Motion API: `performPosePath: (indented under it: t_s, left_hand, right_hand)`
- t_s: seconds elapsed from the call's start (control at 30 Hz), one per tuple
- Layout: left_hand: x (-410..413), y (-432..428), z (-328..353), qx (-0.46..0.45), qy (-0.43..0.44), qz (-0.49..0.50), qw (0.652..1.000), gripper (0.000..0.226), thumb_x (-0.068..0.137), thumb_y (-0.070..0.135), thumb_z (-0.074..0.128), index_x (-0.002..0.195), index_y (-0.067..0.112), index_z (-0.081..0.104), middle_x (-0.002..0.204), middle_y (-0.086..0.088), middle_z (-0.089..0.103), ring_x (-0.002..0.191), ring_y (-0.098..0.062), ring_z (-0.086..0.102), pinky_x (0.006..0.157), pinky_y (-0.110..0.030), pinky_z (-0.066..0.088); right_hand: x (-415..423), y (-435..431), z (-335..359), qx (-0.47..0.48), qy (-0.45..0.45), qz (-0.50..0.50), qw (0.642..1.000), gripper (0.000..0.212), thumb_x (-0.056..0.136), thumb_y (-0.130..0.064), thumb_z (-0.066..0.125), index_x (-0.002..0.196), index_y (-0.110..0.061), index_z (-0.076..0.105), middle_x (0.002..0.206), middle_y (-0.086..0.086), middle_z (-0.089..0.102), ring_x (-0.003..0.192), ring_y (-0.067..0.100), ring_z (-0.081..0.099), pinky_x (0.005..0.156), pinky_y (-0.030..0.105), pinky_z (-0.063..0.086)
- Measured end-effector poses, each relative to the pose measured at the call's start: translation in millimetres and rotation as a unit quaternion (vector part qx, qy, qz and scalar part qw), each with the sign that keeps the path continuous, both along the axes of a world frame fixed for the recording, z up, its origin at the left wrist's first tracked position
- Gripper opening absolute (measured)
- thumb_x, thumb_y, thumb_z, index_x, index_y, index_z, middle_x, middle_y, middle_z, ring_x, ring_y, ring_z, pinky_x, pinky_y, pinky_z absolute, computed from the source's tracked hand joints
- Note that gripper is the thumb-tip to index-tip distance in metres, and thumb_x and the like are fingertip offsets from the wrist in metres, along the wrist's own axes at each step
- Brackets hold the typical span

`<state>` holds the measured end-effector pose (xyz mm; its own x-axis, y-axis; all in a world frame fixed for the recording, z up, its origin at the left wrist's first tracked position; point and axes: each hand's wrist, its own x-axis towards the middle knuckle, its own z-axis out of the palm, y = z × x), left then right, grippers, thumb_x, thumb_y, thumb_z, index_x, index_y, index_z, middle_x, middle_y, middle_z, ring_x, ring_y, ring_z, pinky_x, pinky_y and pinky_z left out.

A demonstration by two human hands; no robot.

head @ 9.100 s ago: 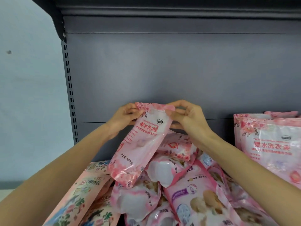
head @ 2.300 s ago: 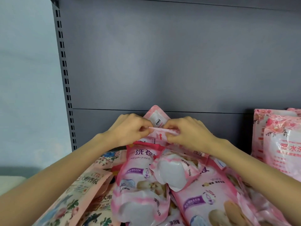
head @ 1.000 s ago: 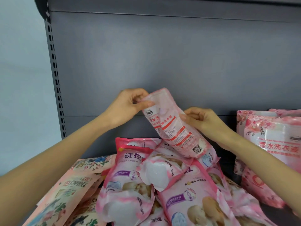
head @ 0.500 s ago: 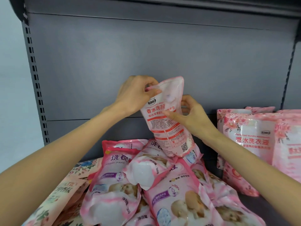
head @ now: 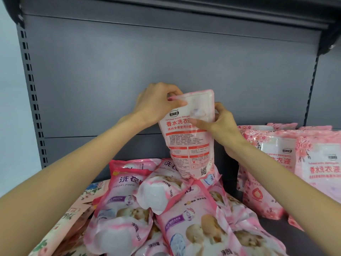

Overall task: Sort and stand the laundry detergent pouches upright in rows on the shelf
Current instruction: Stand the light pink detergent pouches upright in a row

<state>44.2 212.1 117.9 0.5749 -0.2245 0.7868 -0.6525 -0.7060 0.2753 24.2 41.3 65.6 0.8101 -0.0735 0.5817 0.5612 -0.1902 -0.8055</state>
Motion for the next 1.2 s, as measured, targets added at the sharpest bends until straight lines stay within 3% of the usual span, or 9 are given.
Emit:
performPosePath:
  t_s: [0.13, 0.23, 0.33, 0.43, 0.53, 0.67, 0.9, 1.07, 1.2]
  left_hand:
    - [8.3, 13.0, -3.4, -0.047, 0.04, -0.058, 0.996, 0.011, 0.079, 0.032, 0.071, 0.087, 0.026, 0.067, 0.082, 0.013, 0.065, 0.08, -0.008, 0.059, 0.072, -0.019, 0.048]
    - [15.0, 17.9, -11.9, -0.142, 0.107, -0.126, 0.976, 0.037, 0.078, 0.02, 0.073, 0.113, 0.017, 0.058, 0.103, 0.006, 0.061, 0.092, -0.007, 0.058, 0.071, -0.003, 0.045]
    - [18.1, 18.9, -25.3, -0.212, 0.233, -0.198, 0.928, 0.047, 0.081, 0.015, 0.069, 0.124, 0.011, 0.051, 0.113, 0.0, 0.063, 0.101, -0.012, 0.062, 0.076, -0.013, 0.052]
    - [20.6, 17.1, -35.6, -0.233, 0.302, -0.262, 0.887, 0.029, 0.085, 0.012, 0.063, 0.113, 0.013, 0.061, 0.101, 0.003, 0.072, 0.095, -0.012, 0.068, 0.078, -0.022, 0.056]
    - [21.3, 13.8, -36.4, -0.257, 0.301, -0.27, 0.878, 0.02, 0.084, 0.011, 0.063, 0.104, 0.016, 0.065, 0.088, 0.008, 0.074, 0.086, -0.01, 0.07, 0.074, -0.023, 0.057]
    - [20.6, 6.3, -31.3, -0.267, 0.278, -0.26, 0.885, 0.018, 0.082, 0.012, 0.066, 0.099, 0.018, 0.067, 0.085, 0.009, 0.074, 0.082, -0.01, 0.07, 0.071, -0.023, 0.057]
    - [14.0, -9.8, -21.2, -0.274, 0.227, -0.239, 0.904, 0.016, 0.08, 0.012, 0.07, 0.096, 0.014, 0.068, 0.088, 0.005, 0.071, 0.077, -0.008, 0.07, 0.068, -0.024, 0.058]
    - [1.3, -11.8, -21.3, -0.272, 0.214, -0.252, 0.904, 0.013, 0.079, 0.01, 0.071, 0.088, 0.018, 0.068, 0.081, 0.01, 0.071, 0.074, -0.005, 0.07, 0.065, -0.021, 0.057]
    - [-7.1, -13.7, -22.9, -0.284, 0.216, -0.267, 0.895, 0.012, 0.078, 0.012, 0.071, 0.088, 0.019, 0.068, 0.083, 0.009, 0.073, 0.078, -0.01, 0.071, 0.071, -0.026, 0.058]
  right_hand:
    - [1.5, -11.1, 1.2, 0.009, 0.026, 0.012, 1.0, 0.052, 0.072, -0.011, 0.078, 0.118, -0.011, 0.056, 0.105, 0.004, 0.069, 0.087, 0.017, 0.07, 0.074, 0.035, 0.059]
    - [1.4, -17.2, 2.9, 0.019, 0.045, 0.028, 0.998, 0.045, 0.071, -0.011, 0.078, 0.113, -0.009, 0.062, 0.1, 0.004, 0.072, 0.084, 0.016, 0.071, 0.071, 0.031, 0.059]
    - [0.3, -20.4, 5.5, 0.014, 0.057, 0.039, 0.998, 0.041, 0.072, -0.012, 0.078, 0.111, -0.01, 0.065, 0.099, 0.003, 0.072, 0.083, 0.016, 0.071, 0.068, 0.027, 0.059]
    - [-0.3, -22.4, 7.4, 0.006, 0.061, 0.043, 0.997, 0.039, 0.074, -0.012, 0.076, 0.111, -0.012, 0.065, 0.1, 0.002, 0.072, 0.083, 0.014, 0.071, 0.067, 0.027, 0.059]
    - [-2.5, -25.7, 11.5, 0.008, 0.047, 0.039, 0.998, 0.039, 0.076, -0.013, 0.074, 0.114, -0.011, 0.063, 0.1, 0.001, 0.072, 0.083, 0.014, 0.071, 0.067, 0.027, 0.059]
    - [-8.7, -31.7, 18.1, 0.005, 0.024, 0.039, 0.999, 0.024, 0.08, -0.01, 0.071, 0.103, -0.015, 0.065, 0.076, -0.008, 0.074, 0.071, 0.01, 0.071, 0.057, 0.022, 0.056]
    - [-17.8, -39.6, 22.8, 0.019, 0.003, 0.005, 1.0, 0.028, 0.08, -0.01, 0.07, 0.108, -0.01, 0.064, 0.094, 0.003, 0.072, 0.079, 0.016, 0.072, 0.063, 0.028, 0.059]
    - [-26.2, -43.6, 18.6, 0.025, 0.003, -0.01, 1.0, 0.027, 0.078, -0.008, 0.071, 0.105, -0.008, 0.066, 0.082, -0.003, 0.074, 0.074, 0.015, 0.072, 0.057, 0.024, 0.056]
    - [-38.2, -44.0, 14.9, 0.052, -0.01, -0.006, 0.999, 0.023, 0.079, -0.005, 0.07, 0.101, -0.007, 0.066, 0.07, -0.008, 0.073, 0.061, 0.007, 0.069, 0.045, 0.015, 0.047]
